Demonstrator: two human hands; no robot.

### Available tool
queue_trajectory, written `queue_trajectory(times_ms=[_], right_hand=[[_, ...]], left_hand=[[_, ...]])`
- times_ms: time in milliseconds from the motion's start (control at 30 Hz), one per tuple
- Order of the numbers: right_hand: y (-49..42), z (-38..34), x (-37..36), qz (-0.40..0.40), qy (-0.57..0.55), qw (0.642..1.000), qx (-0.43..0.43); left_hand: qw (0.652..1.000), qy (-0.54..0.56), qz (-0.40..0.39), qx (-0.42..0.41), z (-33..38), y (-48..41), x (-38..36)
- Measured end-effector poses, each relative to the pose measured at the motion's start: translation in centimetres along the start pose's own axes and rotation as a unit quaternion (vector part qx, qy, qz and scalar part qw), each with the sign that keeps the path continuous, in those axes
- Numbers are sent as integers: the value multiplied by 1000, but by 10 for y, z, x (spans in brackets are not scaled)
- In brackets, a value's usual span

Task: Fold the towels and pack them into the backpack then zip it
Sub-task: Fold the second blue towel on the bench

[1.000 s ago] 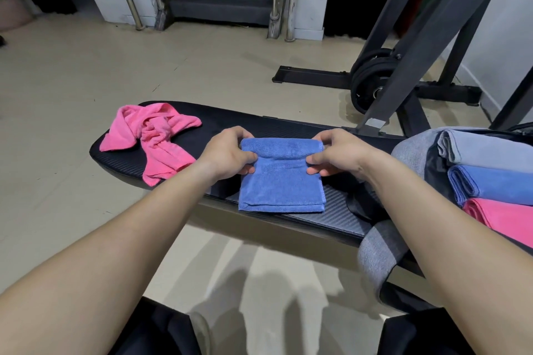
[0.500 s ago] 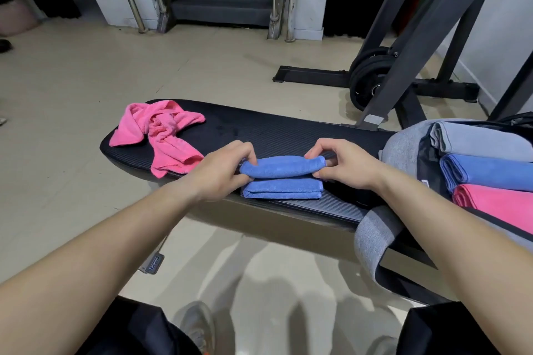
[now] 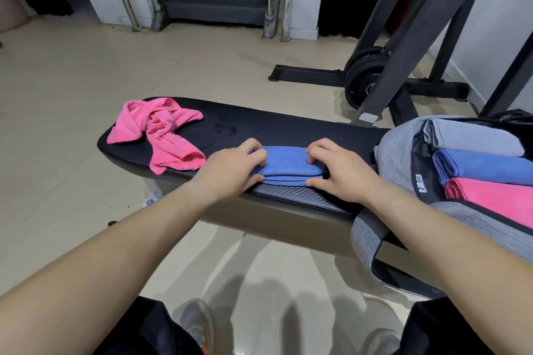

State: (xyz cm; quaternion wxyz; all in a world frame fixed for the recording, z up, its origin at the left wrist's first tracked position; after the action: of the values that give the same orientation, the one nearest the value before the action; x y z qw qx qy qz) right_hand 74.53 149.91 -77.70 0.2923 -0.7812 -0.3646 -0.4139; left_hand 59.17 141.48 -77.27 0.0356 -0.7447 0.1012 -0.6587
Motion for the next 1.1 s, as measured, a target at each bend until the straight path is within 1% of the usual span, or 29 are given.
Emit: queue_trajectory(times_ms=[67,133,200,233,300,367,433,500,567,633,700,733,800,867,900,967,1100], right_hand=[[-1,-2,-2,-3,19,1000,7],[-1,-3,-3,-6,37,999,10],[-2,-4,-4,-9,78,997,5],[-3,-7,-3,-7,107,994,8],[-5,-13,-1,5,164,986,23],[-6,-15,2,12,204,978,32],[-4,-15,3,12,222,974,36],[-1,-12,2,7,222,975,27],[1,-8,6,6,191,981,-19],[-2,-6,14,15,147,986,-76],[-13,-7,23,40,111,984,-131],[-20,-10,27,68,95,981,-154],[-34,-15,32,132,55,973,-184],[-45,-16,24,154,4,967,-201],[-48,-14,17,148,-14,967,-206],[-49,-3,-2,120,-15,969,-214],[-39,20,-40,31,78,975,-208]], left_hand=[[998,-65,21,-14,0,-7,7],[996,-73,50,0,2,-12,18],[996,-25,23,81,-4,-20,19],[991,-19,11,129,-7,-25,18],[977,-70,12,202,-6,-36,24],[965,-105,-20,240,-4,-47,21],[963,-118,-53,238,-1,-60,12],[974,-111,-41,192,8,-72,8],[988,-101,-25,115,22,-77,0],[993,-69,-47,82,26,-73,-18],[993,-42,-68,84,20,-69,-31],[993,-40,-69,86,18,-68,-34],[994,-43,-54,79,17,-66,-35],[995,-37,-50,75,18,-65,-36],[995,-31,-49,77,18,-65,-37],[996,-22,-40,80,18,-63,-37],[995,26,-42,92,17,-55,-39]])
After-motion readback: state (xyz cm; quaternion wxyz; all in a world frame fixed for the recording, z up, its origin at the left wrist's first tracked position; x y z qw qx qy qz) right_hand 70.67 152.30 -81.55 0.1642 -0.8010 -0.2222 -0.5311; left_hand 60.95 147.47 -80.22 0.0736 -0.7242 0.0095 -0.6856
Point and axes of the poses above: each hand's wrist, its own y-axis away from the middle knuckle, its own x-axis out of the back of the hand, z = x × y, the point moved 10 cm from there along -y, towards the middle knuckle, and after that the axes turned 9 degrees about -y, right-handed, at the moved point
